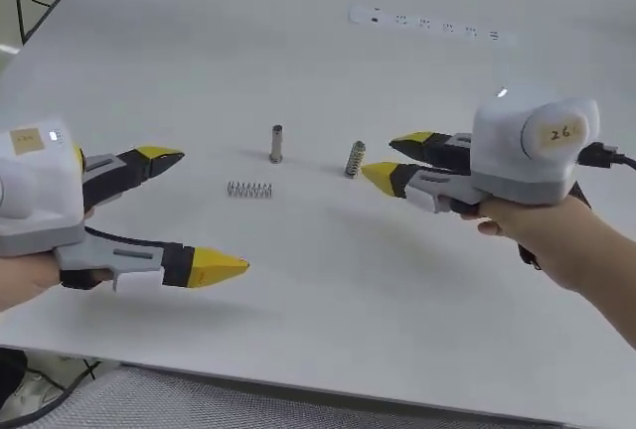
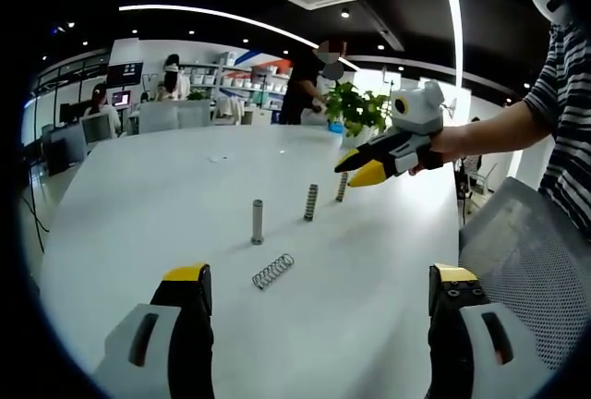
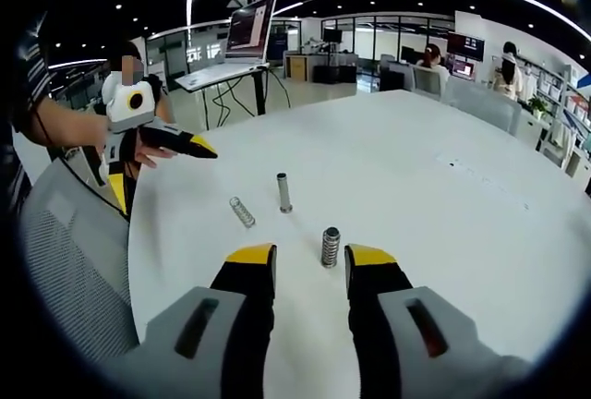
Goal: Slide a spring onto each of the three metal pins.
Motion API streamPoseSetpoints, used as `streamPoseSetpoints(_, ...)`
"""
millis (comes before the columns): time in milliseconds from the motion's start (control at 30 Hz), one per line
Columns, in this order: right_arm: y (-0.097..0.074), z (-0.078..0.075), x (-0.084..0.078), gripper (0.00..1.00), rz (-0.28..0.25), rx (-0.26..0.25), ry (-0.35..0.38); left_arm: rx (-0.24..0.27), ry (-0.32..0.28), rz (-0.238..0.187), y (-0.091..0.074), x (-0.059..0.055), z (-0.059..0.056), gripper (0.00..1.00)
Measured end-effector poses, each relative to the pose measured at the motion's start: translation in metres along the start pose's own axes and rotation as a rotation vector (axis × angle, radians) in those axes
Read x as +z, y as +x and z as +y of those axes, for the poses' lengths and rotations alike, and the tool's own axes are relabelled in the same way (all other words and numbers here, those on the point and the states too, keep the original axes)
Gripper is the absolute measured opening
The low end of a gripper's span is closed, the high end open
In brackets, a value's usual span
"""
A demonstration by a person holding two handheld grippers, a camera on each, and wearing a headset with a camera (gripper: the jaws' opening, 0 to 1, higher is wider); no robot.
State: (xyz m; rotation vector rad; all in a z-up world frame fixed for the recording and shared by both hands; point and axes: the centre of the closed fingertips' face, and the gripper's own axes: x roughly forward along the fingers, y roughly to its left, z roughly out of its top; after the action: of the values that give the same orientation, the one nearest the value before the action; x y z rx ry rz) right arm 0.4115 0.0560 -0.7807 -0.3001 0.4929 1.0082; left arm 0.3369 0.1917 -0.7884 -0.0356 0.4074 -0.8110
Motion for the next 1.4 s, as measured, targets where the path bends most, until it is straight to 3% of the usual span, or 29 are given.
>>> streamPoseSetpoints(167,0.005,0.014,0.003,0.31,0.006,0.033,-0.045,0.003,0.000,-0.001,-0.002,-0.001,0.000,0.97)
streamPoseSetpoints(500,0.016,0.027,0.008,0.30,0.041,0.093,-0.127,0.010,-0.006,0.001,-0.004,-0.004,0.004,0.97)
streamPoseSetpoints(700,0.029,0.036,0.015,0.29,0.055,0.132,-0.178,0.009,-0.005,0.006,-0.005,-0.006,0.005,0.97)
streamPoseSetpoints(1000,0.050,0.056,0.020,0.28,0.103,0.208,-0.312,0.012,0.004,0.017,-0.005,-0.008,0.005,0.97)
streamPoseSetpoints(1400,0.076,0.072,0.025,0.27,0.145,0.293,-0.379,0.016,0.015,0.038,-0.006,-0.013,0.007,0.97)
